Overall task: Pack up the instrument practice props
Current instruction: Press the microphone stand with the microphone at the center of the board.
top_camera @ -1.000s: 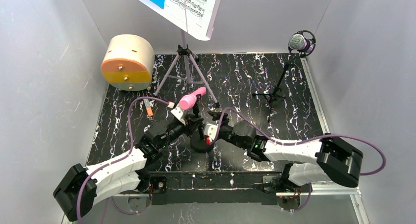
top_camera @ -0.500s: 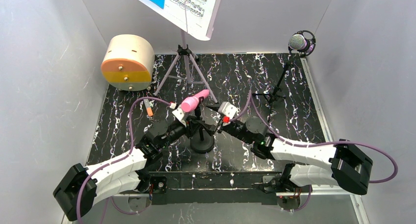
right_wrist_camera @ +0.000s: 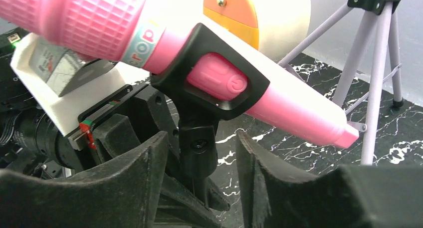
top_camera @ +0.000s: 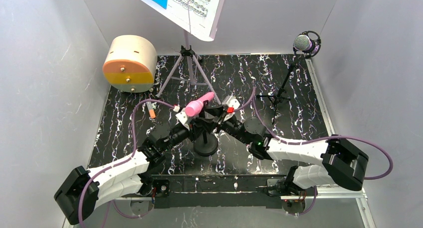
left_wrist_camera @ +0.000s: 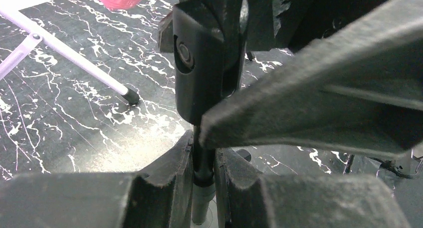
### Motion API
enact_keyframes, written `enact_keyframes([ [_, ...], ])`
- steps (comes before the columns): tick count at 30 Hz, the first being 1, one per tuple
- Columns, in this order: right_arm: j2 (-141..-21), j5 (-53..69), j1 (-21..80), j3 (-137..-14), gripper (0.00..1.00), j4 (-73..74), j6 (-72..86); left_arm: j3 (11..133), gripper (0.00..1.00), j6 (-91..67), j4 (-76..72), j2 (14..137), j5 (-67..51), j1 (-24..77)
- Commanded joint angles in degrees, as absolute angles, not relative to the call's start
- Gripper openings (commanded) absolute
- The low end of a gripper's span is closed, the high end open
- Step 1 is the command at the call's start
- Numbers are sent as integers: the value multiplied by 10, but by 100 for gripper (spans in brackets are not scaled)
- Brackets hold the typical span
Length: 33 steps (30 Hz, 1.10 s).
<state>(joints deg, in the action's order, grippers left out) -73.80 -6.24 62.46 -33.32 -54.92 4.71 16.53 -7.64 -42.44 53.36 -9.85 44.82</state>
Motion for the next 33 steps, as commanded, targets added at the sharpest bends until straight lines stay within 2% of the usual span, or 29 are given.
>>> enact_keyframes([
  [1, -749, -81, 620, -355, 55, -605, 80, 159, 0, -76, -447, 528, -114, 450],
  [3, -753, -77, 620, -352, 46, -608, 75, 157, 0, -74, -447, 524, -113, 450],
  [8, -757, -60, 618, -333, 15, -626, 41, 156, 0, -75, -447, 521, -104, 451],
  [11, -760, -45, 617, -319, 3, -641, 19, 157, 13, -79, -447, 522, -101, 450],
  [18, -765, -4, 617, -280, 1, -697, 1, 150, 48, -92, -447, 500, -75, 450],
  [21, -765, -9, 617, -267, 1, -708, -26, 145, 58, -99, -447, 491, -59, 451],
  [28, -768, -32, 616, -227, 1, -751, -57, 141, 67, -119, -438, 486, -42, 450],
  [33, -790, -74, 612, -205, 1, -786, -74, 135, 70, -130, -426, 476, -32, 451],
])
